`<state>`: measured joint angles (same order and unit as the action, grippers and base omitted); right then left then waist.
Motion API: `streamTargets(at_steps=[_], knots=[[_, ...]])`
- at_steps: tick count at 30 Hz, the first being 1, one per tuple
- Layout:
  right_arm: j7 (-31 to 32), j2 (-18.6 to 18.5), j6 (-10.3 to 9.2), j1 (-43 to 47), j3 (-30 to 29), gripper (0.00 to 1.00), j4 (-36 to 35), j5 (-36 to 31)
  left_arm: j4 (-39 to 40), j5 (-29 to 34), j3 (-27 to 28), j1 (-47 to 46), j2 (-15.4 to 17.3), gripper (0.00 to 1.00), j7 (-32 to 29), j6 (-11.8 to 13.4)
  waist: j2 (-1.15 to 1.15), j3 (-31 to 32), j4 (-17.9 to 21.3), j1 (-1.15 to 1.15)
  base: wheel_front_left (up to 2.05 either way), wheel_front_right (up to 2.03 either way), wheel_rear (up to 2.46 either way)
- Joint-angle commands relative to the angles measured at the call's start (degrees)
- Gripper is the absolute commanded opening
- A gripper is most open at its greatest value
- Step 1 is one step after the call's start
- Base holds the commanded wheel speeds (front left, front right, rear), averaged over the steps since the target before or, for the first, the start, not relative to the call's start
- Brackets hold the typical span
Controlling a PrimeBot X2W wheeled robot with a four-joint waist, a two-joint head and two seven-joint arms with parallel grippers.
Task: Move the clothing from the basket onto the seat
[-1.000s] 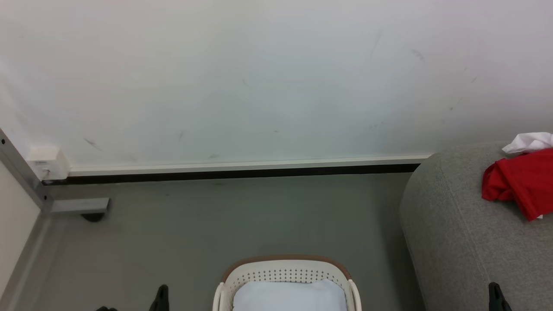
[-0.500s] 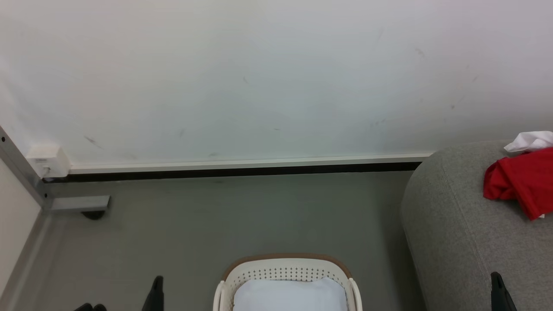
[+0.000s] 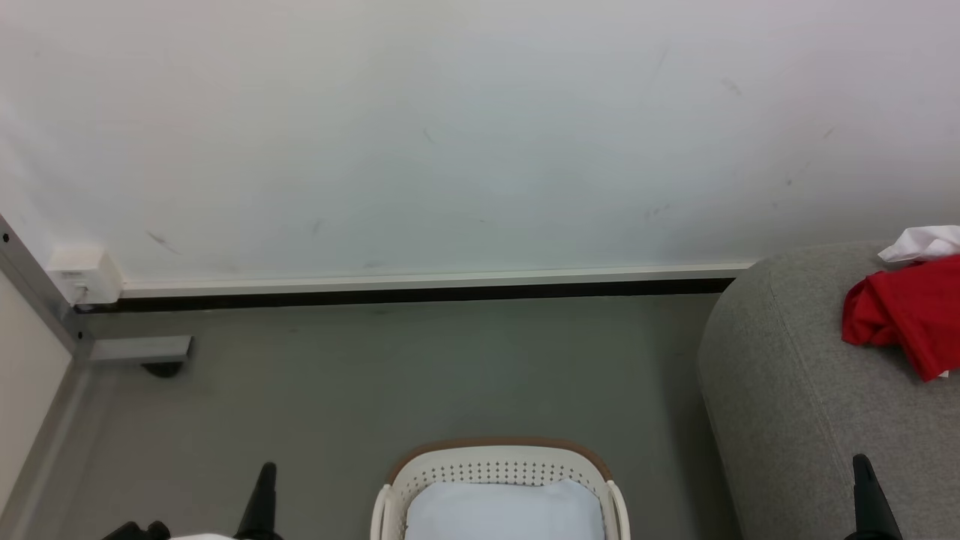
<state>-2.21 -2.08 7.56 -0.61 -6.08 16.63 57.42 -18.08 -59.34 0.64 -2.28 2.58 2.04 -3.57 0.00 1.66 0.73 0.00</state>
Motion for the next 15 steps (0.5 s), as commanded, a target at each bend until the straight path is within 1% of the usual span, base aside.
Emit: streamTargets(at_steps=[1,15], knots=[[0.4,-0.7,-0.06,-1.3,-0.2,0.00,-0.9,1.5,0.8,-1.9,0.4,-1.3,0.3,0.00,-0.2,-0.4,0.00,0.0,0.0,0.00,0.00,0.00,0.00],[2.6,-0.8,-0.07,-2.4,-0.3,0.00,-1.4,10.2,1.7,-9.9,1.9,-2.1,0.3,0.00,-2.5,-1.3,0.00,-0.4,-0.2,0.00,0.00,0.00,0.00]])
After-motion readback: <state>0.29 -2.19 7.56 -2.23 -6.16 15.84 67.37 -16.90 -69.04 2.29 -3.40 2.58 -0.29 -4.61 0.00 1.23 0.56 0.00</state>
